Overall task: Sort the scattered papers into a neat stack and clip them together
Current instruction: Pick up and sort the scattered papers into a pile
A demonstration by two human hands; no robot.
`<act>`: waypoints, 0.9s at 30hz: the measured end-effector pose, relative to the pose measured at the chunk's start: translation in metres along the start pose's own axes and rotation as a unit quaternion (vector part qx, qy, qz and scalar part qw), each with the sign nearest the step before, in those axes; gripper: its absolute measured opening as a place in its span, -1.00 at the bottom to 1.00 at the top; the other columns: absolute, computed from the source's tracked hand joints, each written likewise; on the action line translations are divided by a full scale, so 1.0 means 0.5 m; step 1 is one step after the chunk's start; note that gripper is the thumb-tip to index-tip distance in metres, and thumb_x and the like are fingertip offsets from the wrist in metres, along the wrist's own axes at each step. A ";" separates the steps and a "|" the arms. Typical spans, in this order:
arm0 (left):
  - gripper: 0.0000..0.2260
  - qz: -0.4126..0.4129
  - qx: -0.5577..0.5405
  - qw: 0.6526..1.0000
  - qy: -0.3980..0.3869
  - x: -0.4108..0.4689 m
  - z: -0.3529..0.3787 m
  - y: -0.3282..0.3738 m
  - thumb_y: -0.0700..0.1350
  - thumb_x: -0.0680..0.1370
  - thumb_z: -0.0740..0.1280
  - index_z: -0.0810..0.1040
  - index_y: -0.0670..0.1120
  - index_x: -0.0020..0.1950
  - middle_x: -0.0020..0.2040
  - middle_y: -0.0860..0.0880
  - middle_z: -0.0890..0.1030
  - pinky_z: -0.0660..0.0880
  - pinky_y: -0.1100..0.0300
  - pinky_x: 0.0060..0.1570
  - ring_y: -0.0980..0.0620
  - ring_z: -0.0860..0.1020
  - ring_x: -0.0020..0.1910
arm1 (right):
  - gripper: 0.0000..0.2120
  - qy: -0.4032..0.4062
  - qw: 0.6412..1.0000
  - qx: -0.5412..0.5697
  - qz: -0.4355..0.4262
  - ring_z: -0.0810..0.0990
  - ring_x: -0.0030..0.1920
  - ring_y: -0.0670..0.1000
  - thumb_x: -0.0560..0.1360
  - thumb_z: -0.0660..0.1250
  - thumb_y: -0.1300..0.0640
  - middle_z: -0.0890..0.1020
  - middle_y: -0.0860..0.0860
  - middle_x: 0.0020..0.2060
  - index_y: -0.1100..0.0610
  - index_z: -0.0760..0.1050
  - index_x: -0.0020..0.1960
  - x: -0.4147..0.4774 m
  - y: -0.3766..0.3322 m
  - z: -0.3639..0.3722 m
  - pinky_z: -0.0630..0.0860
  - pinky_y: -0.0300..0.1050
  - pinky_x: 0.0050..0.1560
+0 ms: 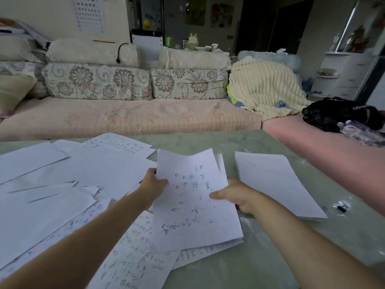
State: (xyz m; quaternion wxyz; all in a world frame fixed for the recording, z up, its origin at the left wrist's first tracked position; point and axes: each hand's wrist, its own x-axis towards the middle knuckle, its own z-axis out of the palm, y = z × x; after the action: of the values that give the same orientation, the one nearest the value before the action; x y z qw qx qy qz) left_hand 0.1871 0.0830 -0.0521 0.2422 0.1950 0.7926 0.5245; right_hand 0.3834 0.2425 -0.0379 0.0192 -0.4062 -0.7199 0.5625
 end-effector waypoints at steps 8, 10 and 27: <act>-0.70 0.080 0.095 0.985 -0.121 -0.009 0.002 -0.019 -0.14 0.58 0.32 0.44 -0.06 0.30 0.17 -0.02 0.60 0.56 0.16 -0.01 -0.01 0.58 0.10 | -0.38 0.124 0.990 -0.057 0.030 0.60 0.14 0.16 0.23 0.64 0.18 0.61 0.12 0.14 0.24 0.49 0.23 0.013 0.016 -0.025 0.56 0.04 0.18; -0.66 0.117 0.194 0.966 -0.123 -0.015 -0.017 -0.022 -0.04 0.56 0.34 0.42 -0.02 0.31 0.20 0.02 0.57 0.54 0.12 0.03 0.00 0.54 0.14 | -0.53 0.146 0.983 -0.109 0.009 0.65 -0.02 0.11 0.23 0.60 0.20 0.66 0.11 0.01 0.26 0.56 0.09 0.010 0.017 -0.020 0.60 -0.05 -0.01; -0.30 0.177 0.509 0.797 -0.274 -0.115 -0.148 -0.020 0.33 0.13 0.57 0.36 0.23 0.16 0.08 0.13 0.41 0.46 0.14 0.12 0.14 0.44 0.05 | -0.92 0.200 0.967 -0.152 -0.049 0.49 -0.21 0.10 0.48 0.23 0.28 0.57 0.12 -0.09 0.19 0.44 -0.02 -0.036 0.024 -0.017 0.37 -0.15 -0.30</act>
State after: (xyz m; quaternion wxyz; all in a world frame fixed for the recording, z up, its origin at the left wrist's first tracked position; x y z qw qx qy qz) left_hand 0.1893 -0.0077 -0.0262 0.2181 0.5626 0.7975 0.0041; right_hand 0.4063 0.2389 -0.0372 0.1287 -0.4730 -0.7972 0.3524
